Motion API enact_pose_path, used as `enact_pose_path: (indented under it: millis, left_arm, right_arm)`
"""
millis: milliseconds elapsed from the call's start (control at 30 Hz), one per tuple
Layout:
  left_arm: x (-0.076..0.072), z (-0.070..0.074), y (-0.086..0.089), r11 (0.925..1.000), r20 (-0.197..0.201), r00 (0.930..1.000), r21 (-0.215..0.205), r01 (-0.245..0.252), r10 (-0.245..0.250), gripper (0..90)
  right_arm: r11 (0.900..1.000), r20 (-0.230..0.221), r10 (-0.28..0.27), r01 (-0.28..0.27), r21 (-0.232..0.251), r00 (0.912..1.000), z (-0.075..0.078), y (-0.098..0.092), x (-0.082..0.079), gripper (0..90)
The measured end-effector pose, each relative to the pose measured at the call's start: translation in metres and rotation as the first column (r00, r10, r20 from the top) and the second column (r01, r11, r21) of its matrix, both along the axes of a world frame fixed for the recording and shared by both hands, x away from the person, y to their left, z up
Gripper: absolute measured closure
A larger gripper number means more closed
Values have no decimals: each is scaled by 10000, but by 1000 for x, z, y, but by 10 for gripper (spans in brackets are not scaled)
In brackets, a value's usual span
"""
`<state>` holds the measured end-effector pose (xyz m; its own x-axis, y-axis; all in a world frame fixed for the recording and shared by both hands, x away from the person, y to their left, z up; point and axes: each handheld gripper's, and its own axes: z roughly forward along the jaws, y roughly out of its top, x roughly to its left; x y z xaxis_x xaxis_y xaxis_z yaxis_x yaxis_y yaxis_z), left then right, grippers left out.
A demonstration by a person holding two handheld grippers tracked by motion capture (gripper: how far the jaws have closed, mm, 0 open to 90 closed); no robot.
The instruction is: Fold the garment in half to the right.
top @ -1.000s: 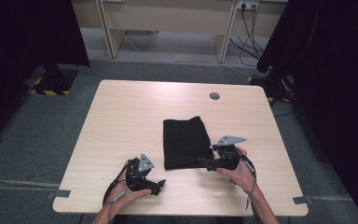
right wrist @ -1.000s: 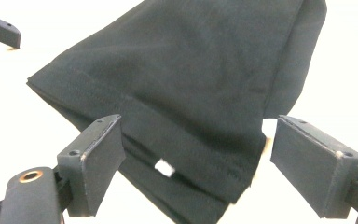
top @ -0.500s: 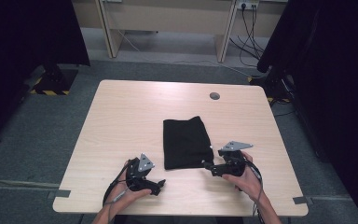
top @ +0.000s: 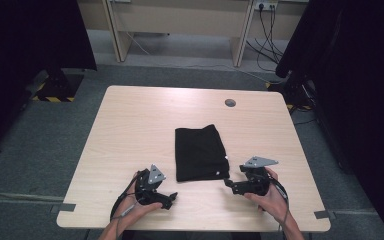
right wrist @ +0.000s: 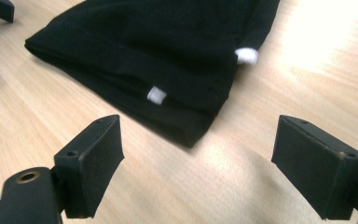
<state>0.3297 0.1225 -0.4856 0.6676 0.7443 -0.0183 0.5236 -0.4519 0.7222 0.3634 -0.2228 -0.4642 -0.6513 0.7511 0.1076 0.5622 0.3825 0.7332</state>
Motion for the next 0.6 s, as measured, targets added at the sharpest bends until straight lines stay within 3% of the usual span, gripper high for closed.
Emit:
enact_pose_path:
  millis: [600]
  left_arm:
    - [0,0,0,10000,-7,10000,8,-16,16,0]
  right_arm:
    - [9965,68,-283,287,-780,9996,-9,-15,-14,165]
